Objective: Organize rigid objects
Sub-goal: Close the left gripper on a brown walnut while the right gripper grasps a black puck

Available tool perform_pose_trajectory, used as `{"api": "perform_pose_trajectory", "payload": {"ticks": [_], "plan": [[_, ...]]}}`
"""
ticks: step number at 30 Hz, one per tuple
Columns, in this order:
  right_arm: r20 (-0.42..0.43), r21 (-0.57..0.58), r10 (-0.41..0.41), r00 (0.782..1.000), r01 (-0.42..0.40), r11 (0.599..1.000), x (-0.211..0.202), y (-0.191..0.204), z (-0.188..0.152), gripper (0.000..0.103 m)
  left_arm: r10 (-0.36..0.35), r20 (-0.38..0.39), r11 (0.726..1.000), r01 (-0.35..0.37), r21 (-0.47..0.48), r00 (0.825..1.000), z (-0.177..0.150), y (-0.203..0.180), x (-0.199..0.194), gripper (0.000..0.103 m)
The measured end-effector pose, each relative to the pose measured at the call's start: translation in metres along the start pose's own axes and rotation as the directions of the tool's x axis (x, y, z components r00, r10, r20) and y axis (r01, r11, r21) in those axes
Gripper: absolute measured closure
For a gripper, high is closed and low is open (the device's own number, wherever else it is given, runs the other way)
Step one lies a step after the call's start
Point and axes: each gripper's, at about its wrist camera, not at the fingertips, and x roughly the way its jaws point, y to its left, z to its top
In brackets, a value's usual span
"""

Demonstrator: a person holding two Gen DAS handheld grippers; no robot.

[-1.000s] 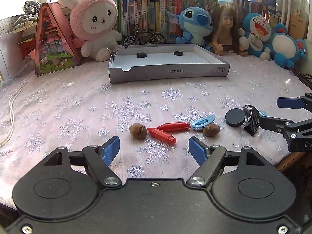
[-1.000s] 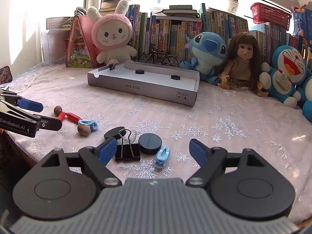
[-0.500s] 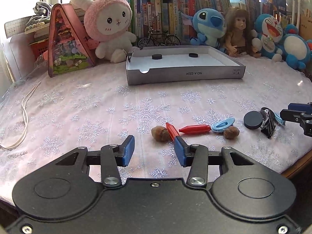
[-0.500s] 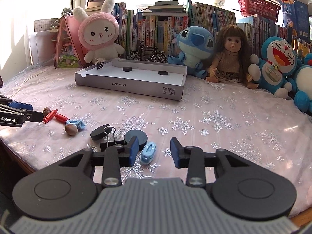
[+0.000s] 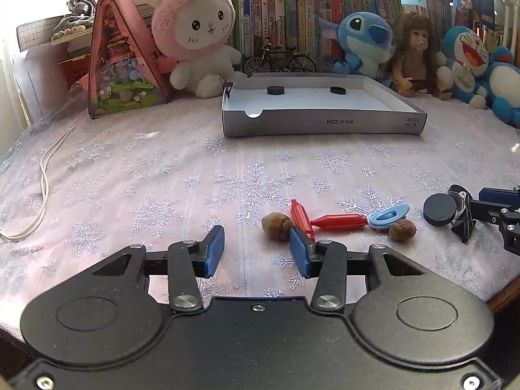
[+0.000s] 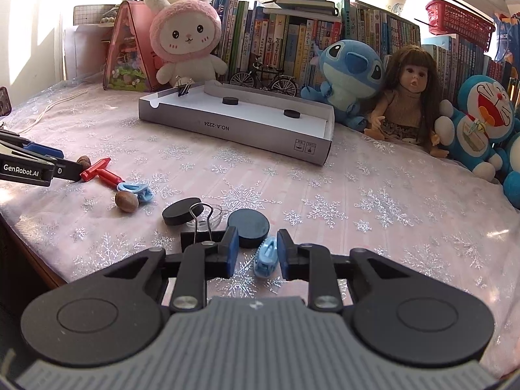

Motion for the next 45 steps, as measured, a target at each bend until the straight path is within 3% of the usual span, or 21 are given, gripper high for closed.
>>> {"api": "perform_pose_trajectory", "payload": {"ticks": [3,8,10,13,15,19,27,30,33,45], "plan": [[0.0,-0.008,0.001,1.0,-0.001,1.0,0.002,0.001,0.001,0.065,-0.008,0.004,1.0,0.008,-0.004,1.0,0.001,-0.001,0.003,0.06],[0.001,-0.002,0.011,1.0,-0.011,1.0,0.007,0.0,0.006,0.064,-0.02,0.011,1.0,0.02,-0.022,1.0,0.003,-0.002,0.006,0.06],[0.001,-0.001,0.012,1.0,-0.012,1.0,0.009,-0.001,0.008,0.055,-0.027,0.016,0.999,0.028,-0.026,1.0,0.003,-0.003,0.006,0.06],[-0.002,0.002,0.023,1.0,-0.023,1.0,0.014,-0.002,0.01,0.053,-0.028,0.019,0.999,0.028,-0.019,0.999,0.003,-0.004,0.007,0.06],[-0.002,-0.002,0.029,1.0,-0.029,1.0,0.017,-0.001,0.012,0.052,-0.029,0.02,1.0,0.029,-0.011,0.999,0.003,-0.004,0.008,0.062],[-0.005,-0.007,0.037,0.999,-0.037,0.999,0.022,0.0,0.014,0.052,-0.039,0.012,0.999,0.039,-0.01,0.999,0.003,-0.005,0.009,0.076],[-0.012,-0.001,0.041,0.999,-0.041,0.999,0.03,0.0,0.016,0.051,-0.049,0.006,0.999,0.049,-0.013,0.999,0.003,-0.003,0.01,0.081],[-0.017,0.005,0.044,0.999,-0.044,0.999,0.031,-0.001,0.017,0.051,-0.048,0.004,0.999,0.048,-0.016,0.999,0.004,-0.003,0.01,0.082],[-0.021,0.012,0.051,0.998,-0.05,0.999,0.032,-0.001,0.019,0.064,-0.056,0.0,0.998,0.056,-0.019,0.998,0.006,-0.002,0.01,0.082],[-0.001,0.049,0.047,0.999,-0.047,0.998,0.032,-0.007,0.035,0.065,-0.09,0.037,0.996,0.09,-0.014,0.995,0.03,-0.004,0.013,0.082]]}}
